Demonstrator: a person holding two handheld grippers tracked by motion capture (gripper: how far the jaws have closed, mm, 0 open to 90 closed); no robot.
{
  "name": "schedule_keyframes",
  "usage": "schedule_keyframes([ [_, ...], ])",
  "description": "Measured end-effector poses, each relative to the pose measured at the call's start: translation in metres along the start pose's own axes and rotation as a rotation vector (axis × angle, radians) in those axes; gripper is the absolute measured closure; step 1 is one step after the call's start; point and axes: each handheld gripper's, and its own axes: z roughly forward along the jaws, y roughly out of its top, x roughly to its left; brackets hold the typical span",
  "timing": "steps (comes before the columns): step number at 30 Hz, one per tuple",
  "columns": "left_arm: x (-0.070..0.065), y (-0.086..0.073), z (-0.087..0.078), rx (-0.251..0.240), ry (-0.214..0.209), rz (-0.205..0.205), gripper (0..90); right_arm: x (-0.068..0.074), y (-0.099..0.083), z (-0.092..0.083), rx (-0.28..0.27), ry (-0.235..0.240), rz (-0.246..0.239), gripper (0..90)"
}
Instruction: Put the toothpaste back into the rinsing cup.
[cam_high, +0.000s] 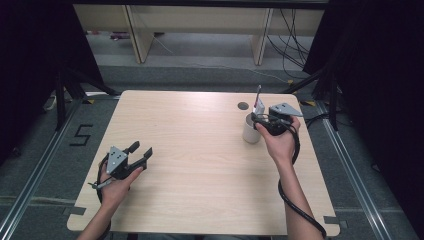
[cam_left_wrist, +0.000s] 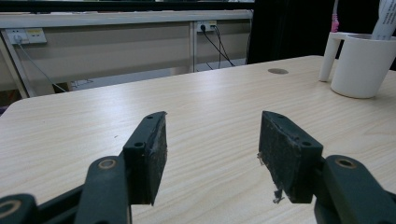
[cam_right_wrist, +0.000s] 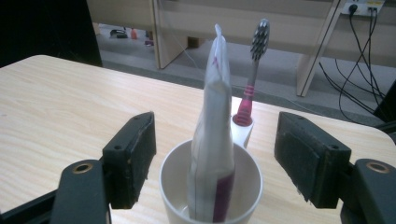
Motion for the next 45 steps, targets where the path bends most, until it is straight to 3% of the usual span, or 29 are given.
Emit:
schedule_keyframes([
  [4, 0.001, 0.0, 0.0, 0.0, 0.001, 0.004, 41.7, -0.002, -0.006, -0.008, 0.004, 0.001, -0.004, 30.2],
  [5, 0.001, 0.0, 0.0, 0.001, 0.002, 0.003, 41.7, -0.004, -0.007, -0.01, -0.001, 0.012, -0.025, 30.3],
  [12, 0.003, -0.001, -0.001, 0.004, 0.008, 0.001, 41.7, -0.006, -0.02, -0.027, 0.002, 0.008, -0.004, 30.9],
  [15, 0.003, -0.002, -0.001, 0.007, 0.011, 0.0, 41.7, -0.008, -0.025, -0.031, -0.009, 0.018, -0.029, 31.4],
  [18, 0.004, -0.003, 0.0, -0.003, 0.006, 0.001, 41.7, -0.008, -0.031, -0.038, -0.002, 0.016, -0.007, 32.0],
  [19, 0.004, -0.003, 0.0, -0.007, 0.004, 0.001, 41.7, -0.011, -0.032, -0.04, -0.013, 0.016, -0.037, 32.1],
  [23, 0.005, -0.004, 0.0, -0.007, 0.008, 0.001, 41.7, -0.01, -0.039, -0.047, -0.003, 0.027, 0.0, 32.2],
  [26, 0.005, -0.004, -0.002, 0.008, 0.017, -0.001, 41.7, -0.012, -0.045, -0.053, 0.002, 0.018, -0.027, 32.3],
  [29, 0.006, -0.004, -0.001, 0.004, 0.017, -0.002, 41.7, -0.013, -0.053, -0.056, -0.003, 0.019, -0.017, 32.4],
  [30, 0.006, -0.005, 0.0, -0.006, 0.012, -0.004, 41.7, -0.011, -0.055, -0.059, 0.009, 0.017, 0.007, 32.4],
  [31, 0.006, -0.005, -0.002, 0.012, 0.02, -0.002, 41.7, -0.012, -0.059, -0.06, 0.004, 0.025, 0.006, 32.5],
  [36, 0.007, -0.006, -0.002, 0.009, 0.021, -0.002, 41.7, -0.016, -0.073, -0.068, 0.008, 0.024, -0.014, 32.9],
  [38, 0.007, -0.007, -0.002, 0.008, 0.022, -0.001, 41.7, -0.015, -0.079, -0.072, 0.009, 0.01, 0.008, 33.2],
  [42, 0.008, -0.008, -0.002, 0.002, 0.021, 0.003, 41.4, -0.016, -0.092, -0.077, -0.01, 0.015, 0.013, 33.9],
  [43, 0.008, -0.008, -0.002, 0.003, 0.022, 0.003, 41.3, -0.017, -0.095, -0.079, 0.009, 0.002, 0.003, 34.0],
  [44, 0.008, -0.008, -0.002, 0.003, 0.021, 0.004, 41.3, -0.016, -0.099, -0.079, 0.002, 0.009, 0.028, 34.0],
  [45, 0.008, -0.009, -0.002, 0.004, 0.021, 0.005, 41.3, -0.018, -0.103, -0.078, 0.002, 0.021, 0.021, 34.0],
])
